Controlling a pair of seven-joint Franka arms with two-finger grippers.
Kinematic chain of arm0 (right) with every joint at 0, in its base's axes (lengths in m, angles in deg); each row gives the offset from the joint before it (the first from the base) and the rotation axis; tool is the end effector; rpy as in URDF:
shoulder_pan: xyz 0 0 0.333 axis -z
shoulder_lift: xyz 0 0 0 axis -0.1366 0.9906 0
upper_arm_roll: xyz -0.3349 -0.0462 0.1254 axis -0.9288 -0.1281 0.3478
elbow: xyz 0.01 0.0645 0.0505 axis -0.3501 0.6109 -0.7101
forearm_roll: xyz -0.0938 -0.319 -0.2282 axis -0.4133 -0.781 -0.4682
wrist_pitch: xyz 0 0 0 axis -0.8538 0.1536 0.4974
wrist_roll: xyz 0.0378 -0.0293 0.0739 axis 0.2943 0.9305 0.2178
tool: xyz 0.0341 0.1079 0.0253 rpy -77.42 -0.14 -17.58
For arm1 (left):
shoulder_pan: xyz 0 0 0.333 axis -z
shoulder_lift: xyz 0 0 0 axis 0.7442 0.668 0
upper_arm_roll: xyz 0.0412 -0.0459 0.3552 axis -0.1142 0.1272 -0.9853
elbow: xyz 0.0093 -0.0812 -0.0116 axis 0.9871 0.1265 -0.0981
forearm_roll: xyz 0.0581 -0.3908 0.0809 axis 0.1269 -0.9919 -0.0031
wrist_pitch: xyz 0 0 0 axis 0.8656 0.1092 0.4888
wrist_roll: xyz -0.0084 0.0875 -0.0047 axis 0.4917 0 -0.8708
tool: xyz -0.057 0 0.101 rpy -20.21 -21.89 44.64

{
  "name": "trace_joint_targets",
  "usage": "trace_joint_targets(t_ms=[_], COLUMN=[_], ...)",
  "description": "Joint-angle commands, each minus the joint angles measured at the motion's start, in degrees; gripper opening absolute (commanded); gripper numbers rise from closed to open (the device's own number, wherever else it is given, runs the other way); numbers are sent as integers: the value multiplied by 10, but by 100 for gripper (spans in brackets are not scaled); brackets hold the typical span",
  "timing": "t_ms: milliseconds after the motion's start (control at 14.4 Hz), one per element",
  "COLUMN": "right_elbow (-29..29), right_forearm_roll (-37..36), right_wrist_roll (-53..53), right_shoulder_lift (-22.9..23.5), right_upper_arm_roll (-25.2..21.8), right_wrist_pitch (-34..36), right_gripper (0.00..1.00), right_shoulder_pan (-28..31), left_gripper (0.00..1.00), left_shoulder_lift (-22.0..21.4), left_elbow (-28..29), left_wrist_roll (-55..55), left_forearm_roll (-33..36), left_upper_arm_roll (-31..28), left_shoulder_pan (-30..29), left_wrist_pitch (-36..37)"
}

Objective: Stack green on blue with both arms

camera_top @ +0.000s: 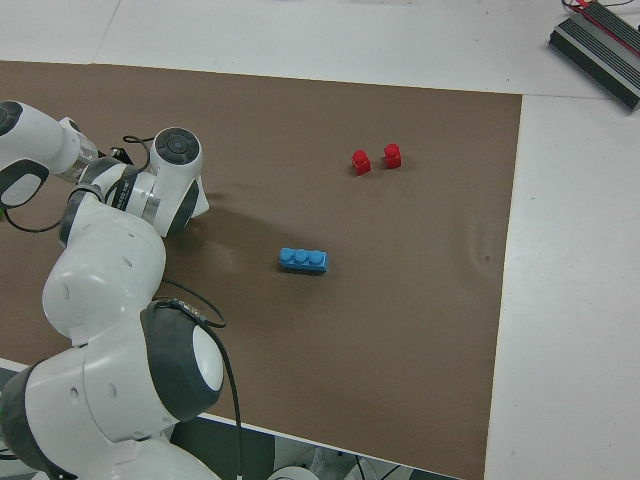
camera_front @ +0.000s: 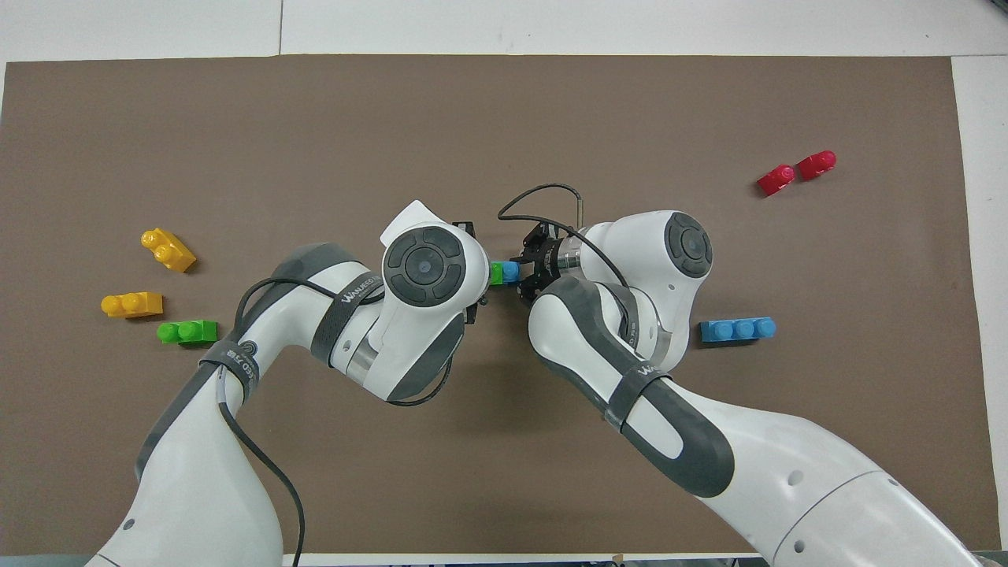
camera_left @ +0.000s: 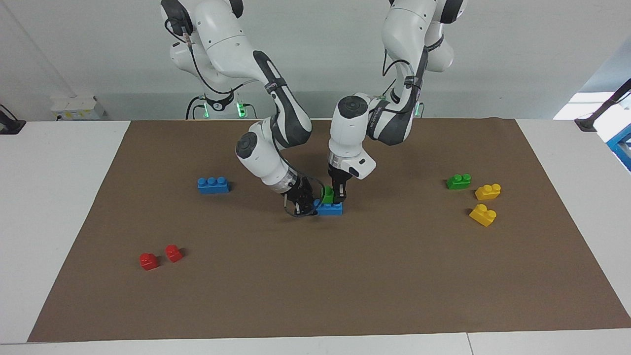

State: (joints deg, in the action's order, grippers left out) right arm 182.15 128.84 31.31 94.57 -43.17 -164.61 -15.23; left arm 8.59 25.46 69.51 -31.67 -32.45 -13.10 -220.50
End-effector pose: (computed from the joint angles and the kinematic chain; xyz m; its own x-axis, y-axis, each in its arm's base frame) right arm 0.5885 0.3152 0.3018 -0.0718 -0.8673 -0.4926 -0.9957 0.0909 -0.0150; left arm 0.5286 -0.4019 0.3817 0.0795 0.9952 -0.0568 0.9882 -0.0712 0.1354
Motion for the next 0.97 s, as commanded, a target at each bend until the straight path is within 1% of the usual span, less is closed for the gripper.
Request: trace_joint_targets(t_ms=[0, 557, 626, 696, 766, 905], right_elbow=[15, 26, 26, 26, 26, 27], right_forearm_roll=[22, 22, 21, 22, 22, 21], right_wrist_roll=[-25, -33, -33, -33, -33, -33], right_shoulder_lift=[0, 0, 0, 0, 0, 0], right_upper_arm_roll=[0, 0, 0, 0, 0, 0], right_wrist_pitch=[-22, -37, -37, -37, -37, -38], right_gripper=[0, 0, 0, 0, 0, 0], right_shoulder_pan=[-4, -5, -5, -5, -5, -5], left_gripper=[0, 0, 6, 85, 100, 100], left_shoulder_lift=[40, 40, 40, 40, 39, 33], left_elbow=[-3, 6, 6, 6, 5, 2], left_wrist_roll=[14, 7, 1, -10, -16, -19], left_forearm_roll=[8, 25, 25, 25, 25, 25], left_upper_arm_roll=[-10, -11, -11, -11, -11, -11], left_shoulder_pan=[11, 10, 10, 9, 9, 6], left_wrist_pitch=[-26, -29, -29, -24, -22, -13])
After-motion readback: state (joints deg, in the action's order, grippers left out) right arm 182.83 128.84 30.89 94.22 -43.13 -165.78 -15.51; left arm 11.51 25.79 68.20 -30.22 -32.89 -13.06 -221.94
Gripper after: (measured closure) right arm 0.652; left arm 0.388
